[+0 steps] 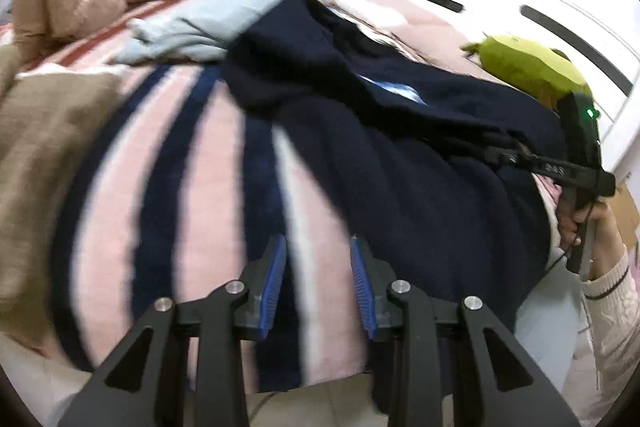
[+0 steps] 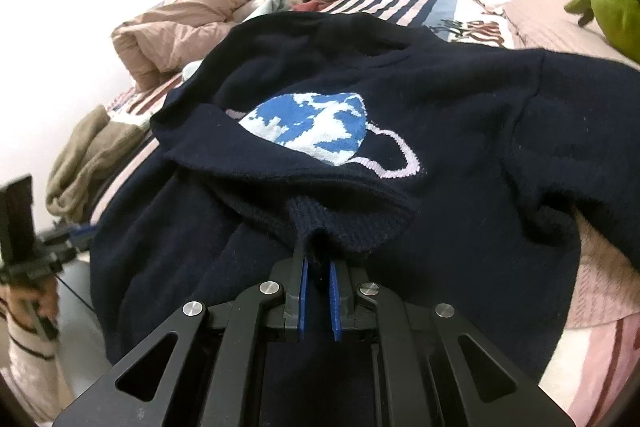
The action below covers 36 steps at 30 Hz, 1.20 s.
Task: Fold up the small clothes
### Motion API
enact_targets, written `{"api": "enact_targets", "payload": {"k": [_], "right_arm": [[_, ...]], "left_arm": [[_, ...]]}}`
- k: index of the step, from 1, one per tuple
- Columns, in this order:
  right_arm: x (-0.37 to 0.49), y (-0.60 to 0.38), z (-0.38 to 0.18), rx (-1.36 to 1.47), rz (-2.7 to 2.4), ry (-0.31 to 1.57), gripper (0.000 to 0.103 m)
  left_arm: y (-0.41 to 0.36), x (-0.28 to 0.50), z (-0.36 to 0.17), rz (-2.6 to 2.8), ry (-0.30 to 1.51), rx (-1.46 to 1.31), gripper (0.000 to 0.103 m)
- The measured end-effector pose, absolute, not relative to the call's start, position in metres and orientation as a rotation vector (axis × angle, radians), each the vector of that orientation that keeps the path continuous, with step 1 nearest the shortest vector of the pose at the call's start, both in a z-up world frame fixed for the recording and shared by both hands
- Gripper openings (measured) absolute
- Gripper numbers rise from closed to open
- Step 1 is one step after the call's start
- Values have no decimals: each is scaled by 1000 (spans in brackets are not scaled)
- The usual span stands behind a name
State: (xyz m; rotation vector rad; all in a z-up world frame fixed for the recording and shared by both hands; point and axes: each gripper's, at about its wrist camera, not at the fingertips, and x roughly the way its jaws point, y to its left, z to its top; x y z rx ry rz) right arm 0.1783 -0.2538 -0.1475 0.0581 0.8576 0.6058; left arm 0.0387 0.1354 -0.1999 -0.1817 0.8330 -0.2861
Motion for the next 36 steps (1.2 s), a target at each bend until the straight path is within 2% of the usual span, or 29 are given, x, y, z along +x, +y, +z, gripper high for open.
{"api": "enact_targets", "payload": {"k": [3, 5, 10, 14, 18, 19, 21, 25, 32, 36], "right_arm": [[177, -254, -150, 65, 614, 862, 3], [176, -254, -152, 64, 620, 868, 3], [178, -255, -154, 76, 623, 876, 3], [178, -253, -156, 81, 624, 877, 3], [179, -254, -159, 96, 629, 880, 3], [179, -255, -159, 99, 630, 880, 3], [180, -255, -159, 102, 632, 881, 3], [180, -256, -159, 101, 632, 881, 3], [179, -257, -159, 108, 634, 880, 3], [178, -258, -159, 108, 634, 881, 3]], "left_arm": [[114, 44, -202, -346, 802, -209, 34], [106, 49, -203, -352, 808, -205, 44], [101, 59, -208, -398, 832, -289, 55], [94, 62, -209, -462, 852, -367, 55], [75, 56, -209, -517, 870, -323, 55], [70, 55, -208, -506, 870, -301, 55], [65, 53, -205, -490, 861, -294, 44], [61, 41, -190, -436, 846, -214, 17], [103, 15, -172, -262, 823, -129, 14], [135, 11, -187, -113, 879, -84, 12]]}}
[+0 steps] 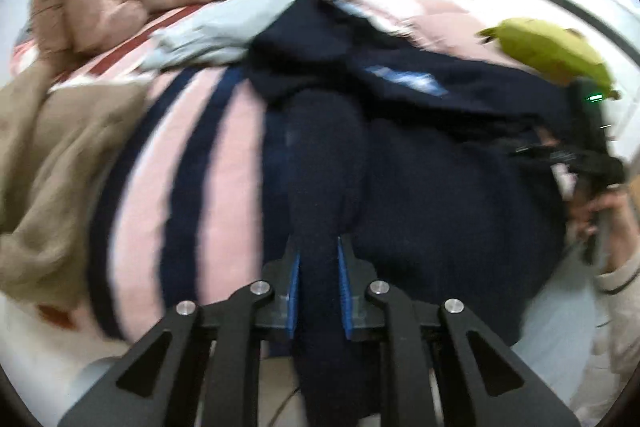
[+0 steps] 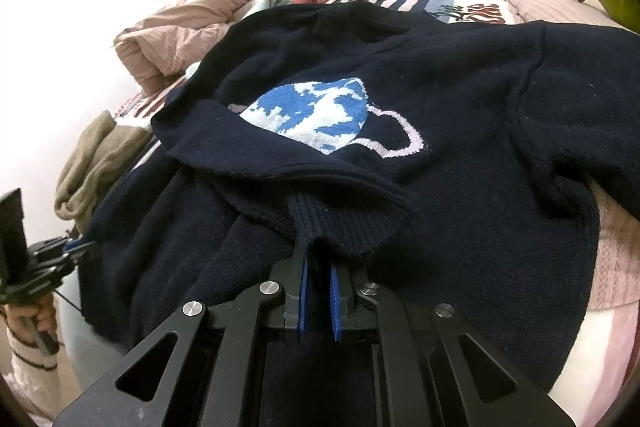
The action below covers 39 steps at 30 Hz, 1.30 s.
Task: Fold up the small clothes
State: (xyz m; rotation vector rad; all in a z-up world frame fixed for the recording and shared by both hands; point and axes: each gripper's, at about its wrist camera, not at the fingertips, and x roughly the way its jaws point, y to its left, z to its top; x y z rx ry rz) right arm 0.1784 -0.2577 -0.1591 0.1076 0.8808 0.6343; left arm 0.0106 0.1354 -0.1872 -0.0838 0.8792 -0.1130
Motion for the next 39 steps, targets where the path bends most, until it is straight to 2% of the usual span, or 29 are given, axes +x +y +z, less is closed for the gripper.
{"api": "enact_targets", "payload": {"k": [1, 3, 4, 6, 7, 8, 9, 10, 11, 16, 19, 21, 28, 30, 32, 33, 39], "right_arm": [[178, -258, -159, 108, 634, 882, 3], [178, -259, -160, 108, 631, 887, 4], [179, -260, -159, 108, 628, 893, 4], [179, -262, -157, 96, 619, 903, 6], [177, -263, -154, 79, 611, 901, 7], [176, -263, -151, 59, 601, 896, 18], [175, -264, -147, 32, 584, 886, 27], [171, -264, -139, -13, 551, 856, 43], [168, -262, -133, -49, 538, 829, 52], [148, -229, -103, -270, 611, 704, 61], [147, -190, -102, -354, 725, 694, 61], [154, -161, -108, -434, 734, 685, 61], [190, -82, -122, -512, 804, 680, 58], [198, -70, -123, -510, 797, 691, 42], [209, -65, -123, -485, 787, 717, 10], [215, -66, -121, -456, 781, 727, 5], [261, -92, -112, -352, 642, 757, 3]], "left_arm": [[140, 11, -192, -90, 893, -86, 9], [153, 9, -198, -70, 915, -106, 10], [156, 9, -197, -79, 917, -124, 15], [158, 10, -189, -93, 892, -149, 32], [159, 11, -183, -102, 873, -149, 51], [159, 14, -173, -115, 838, -139, 59], [157, 18, -169, -124, 821, -132, 59], [156, 24, -164, -135, 808, -123, 60], [156, 33, -158, -140, 793, -113, 60], [151, 67, -146, -145, 755, -89, 61], [147, 78, -142, -155, 732, -100, 67], [144, 85, -143, -157, 727, -105, 67], [155, 99, -146, -123, 709, -118, 71], [162, 107, -147, -113, 709, -128, 72], [168, 114, -148, -110, 714, -136, 72], [171, 116, -149, -109, 713, -139, 72], [184, 121, -154, -115, 712, -180, 73]]}}
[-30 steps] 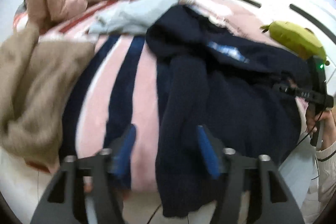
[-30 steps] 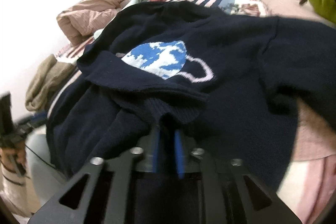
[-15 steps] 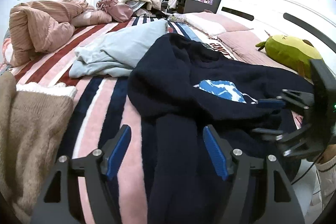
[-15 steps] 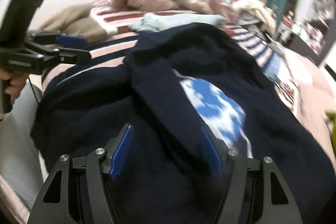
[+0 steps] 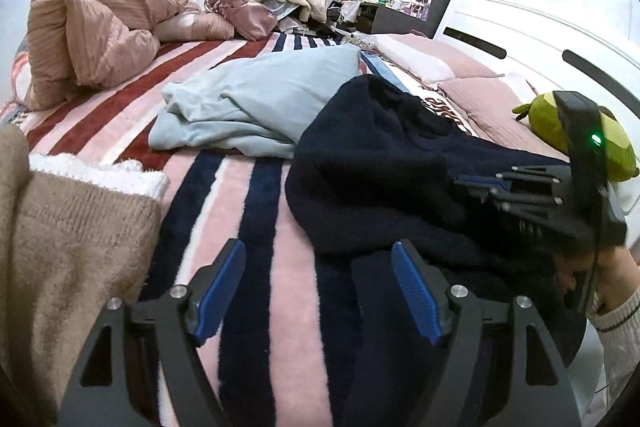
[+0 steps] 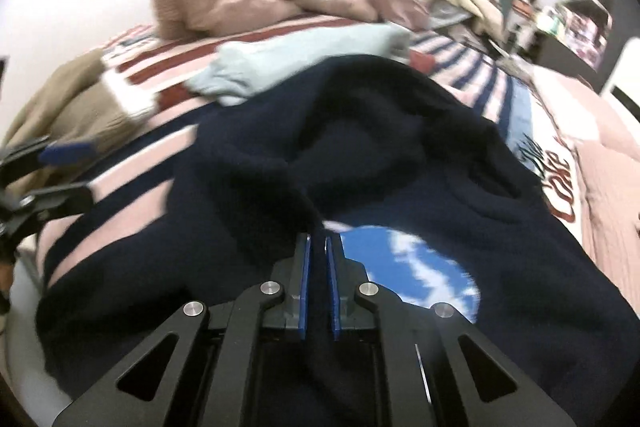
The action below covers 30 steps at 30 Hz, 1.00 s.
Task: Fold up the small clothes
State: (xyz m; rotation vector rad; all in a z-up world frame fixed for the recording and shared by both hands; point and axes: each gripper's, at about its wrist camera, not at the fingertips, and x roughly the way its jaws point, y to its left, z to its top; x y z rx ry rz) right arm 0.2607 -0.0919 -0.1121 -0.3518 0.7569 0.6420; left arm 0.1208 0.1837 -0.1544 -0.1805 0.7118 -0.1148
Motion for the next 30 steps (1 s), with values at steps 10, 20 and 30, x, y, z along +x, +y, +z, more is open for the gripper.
{"api": "enact_targets", "payload": {"k": [10, 20, 30], "right_arm": [[289, -149, -122, -208, 595, 876, 4], [222, -279, -124, -4, 544, 915, 79], [200, -229, -152, -92, 650, 870, 50]], "left_arm": [[178, 130, -157, -134, 713, -187, 73], [153, 127, -146, -187, 702, -175, 77], [134, 94, -139, -169, 721, -155, 77]]}}
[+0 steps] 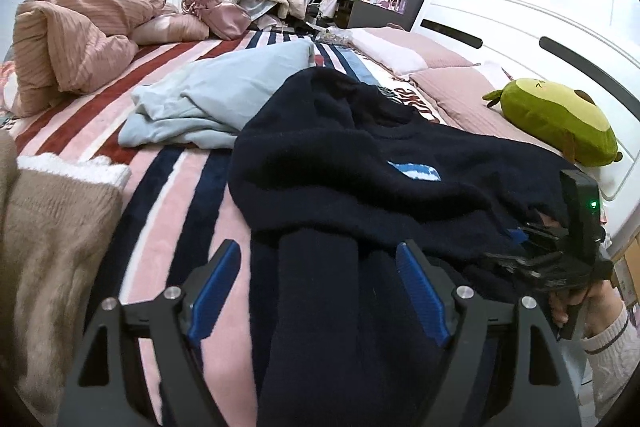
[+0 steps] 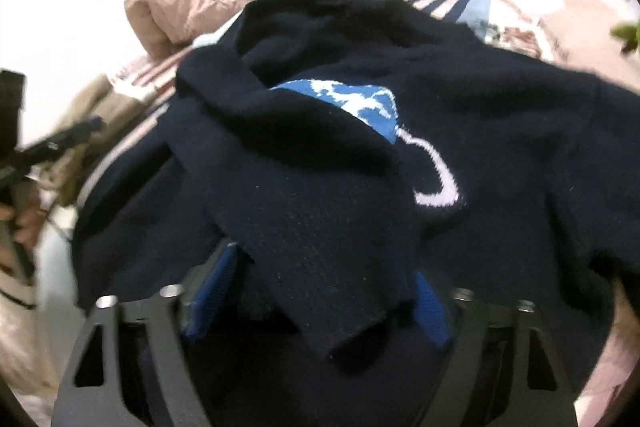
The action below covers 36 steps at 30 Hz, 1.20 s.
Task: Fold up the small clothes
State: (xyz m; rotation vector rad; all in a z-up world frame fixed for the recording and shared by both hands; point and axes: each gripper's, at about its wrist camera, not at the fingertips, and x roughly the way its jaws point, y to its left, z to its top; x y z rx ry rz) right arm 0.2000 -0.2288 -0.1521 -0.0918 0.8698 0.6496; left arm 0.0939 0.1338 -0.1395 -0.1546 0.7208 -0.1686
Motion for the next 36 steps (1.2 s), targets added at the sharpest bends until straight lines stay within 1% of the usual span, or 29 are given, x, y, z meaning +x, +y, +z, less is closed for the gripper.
{"api": "enact_targets", "payload": {"k": [1, 2, 4, 7, 15, 20, 24, 29, 33, 34, 35, 36], "right_arm": [[197, -226, -150, -117, 619, 852, 36], [194, -228, -146, -118, 606, 836, 33], [187, -233, -137, -112, 585, 785, 21], [177, -241, -122, -121, 553, 725, 18], [146, -263, -91, -104, 546, 662, 16], [121, -292, -83, -48, 546, 685, 16], [102, -309, -94, -12, 542, 734, 16], [84, -327, -124, 111, 600, 844, 16], [78, -321, -149, 118, 612, 912, 17], [77, -318, -154, 115, 618, 926, 18], [76, -317, -155, 111, 625, 928, 22], [76, -317, -153, 108, 621, 922, 22]], "left_arm": [[133, 91, -139, -167, 721, -151, 77], [132, 87, -138, -164, 721, -144, 77], [131, 82, -136, -162, 719, -141, 77], [132, 78, -134, -165, 716, -145, 77], [127, 72, -128, -178, 703, -144, 77], [119, 72, -127, -185, 709, -135, 77], [109, 71, -127, -194, 716, -129, 77], [93, 72, -127, -211, 733, -111, 78], [80, 74, -130, -227, 746, -101, 78], [76, 75, -130, -228, 748, -96, 78], [74, 75, -130, -228, 750, -92, 78], [72, 75, -130, -228, 751, -90, 78]]}}
